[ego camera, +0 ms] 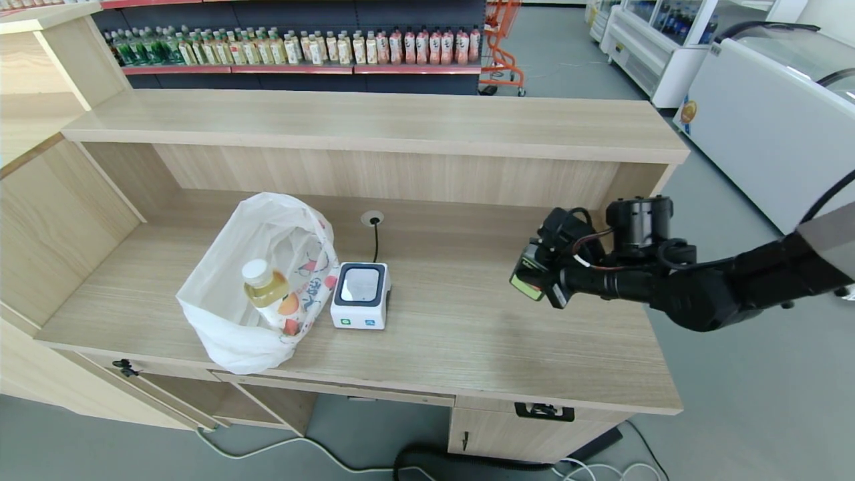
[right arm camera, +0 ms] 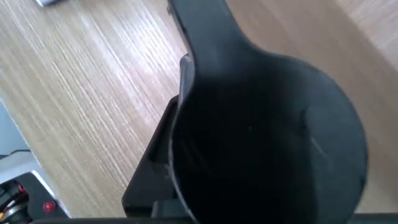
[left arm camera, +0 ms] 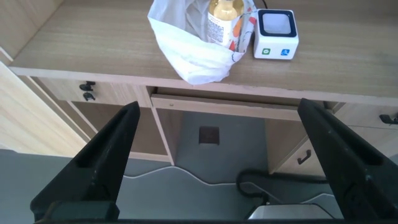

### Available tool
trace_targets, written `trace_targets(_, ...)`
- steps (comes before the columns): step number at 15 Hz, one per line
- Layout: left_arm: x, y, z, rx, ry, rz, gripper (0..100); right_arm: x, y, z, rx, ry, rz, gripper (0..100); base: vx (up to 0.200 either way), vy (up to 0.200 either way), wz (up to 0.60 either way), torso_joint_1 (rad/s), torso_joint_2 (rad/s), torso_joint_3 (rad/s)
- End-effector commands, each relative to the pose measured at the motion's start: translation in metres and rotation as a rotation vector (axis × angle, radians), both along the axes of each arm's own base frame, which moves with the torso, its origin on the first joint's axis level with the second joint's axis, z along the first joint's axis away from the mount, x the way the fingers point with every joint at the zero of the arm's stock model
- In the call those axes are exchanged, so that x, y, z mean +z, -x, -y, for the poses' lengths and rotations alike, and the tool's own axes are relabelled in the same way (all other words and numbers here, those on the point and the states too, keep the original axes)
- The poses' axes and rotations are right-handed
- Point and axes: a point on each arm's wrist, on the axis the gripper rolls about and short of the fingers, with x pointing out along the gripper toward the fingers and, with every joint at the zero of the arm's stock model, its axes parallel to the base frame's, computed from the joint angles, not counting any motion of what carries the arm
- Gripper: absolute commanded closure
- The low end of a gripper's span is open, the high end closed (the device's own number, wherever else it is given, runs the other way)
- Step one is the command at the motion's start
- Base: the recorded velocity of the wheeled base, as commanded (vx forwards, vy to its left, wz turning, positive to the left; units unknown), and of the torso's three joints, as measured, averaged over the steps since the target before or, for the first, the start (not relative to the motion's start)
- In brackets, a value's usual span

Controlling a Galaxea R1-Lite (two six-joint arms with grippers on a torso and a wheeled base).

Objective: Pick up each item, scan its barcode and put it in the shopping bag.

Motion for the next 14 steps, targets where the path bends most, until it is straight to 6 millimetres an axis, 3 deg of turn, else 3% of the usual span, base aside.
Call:
trace_targets(1, 0.0, 0.0, 0.0, -0.001, 0.001, 0.0, 0, 0.055, 0.06, -0.003, 0.079, -0.027, 0.092, 100, 0.0, 0.0, 0.0, 0.0, 0.0, 0.0)
trace_targets(2, 0.0, 0.0, 0.0, -0.001, 0.001, 0.0, 0, 0.057, 0.066, -0.004, 0.091, -0.021, 0.096, 100, 0.0, 0.0, 0.0, 0.0, 0.0, 0.0)
trace_targets(3, 0.0, 0.0, 0.0, -0.001, 0.001, 0.0, 0, 0.064, 0.098, -0.009, 0.173, 0.068, 0.172, 100, 0.0, 0.0, 0.0, 0.0, 0.0, 0.0)
trace_targets(4, 0.0, 0.0, 0.0, -0.001, 0.001, 0.0, 0, 0.068, 0.118, -0.009, 0.245, 0.181, 0.292, 100, 0.0, 0.0, 0.0, 0.0, 0.0, 0.0)
trace_targets(7, 0.0, 0.0, 0.0, -0.001, 0.001, 0.0, 0, 0.052, 0.161, -0.002, 0.365, 0.378, 0.419, 100, 0.0, 0.0, 0.0, 0.0, 0.0, 0.0)
trace_targets(11, 0.0, 0.0, 0.0, -0.001, 0.001, 0.0, 0, 0.008, 0.194, 0.017, 0.489, 0.678, 0.557, 100, 0.0, 0.0, 0.0, 0.0, 0.0, 0.0)
trace_targets(14, 0.0, 0.0, 0.0, -0.001, 0.003, 0.0, 0, -0.004, 0.201, 0.014, 0.556, 0.847, 0.82, 100, 0.0, 0.0, 0.0, 0.0, 0.0, 0.0)
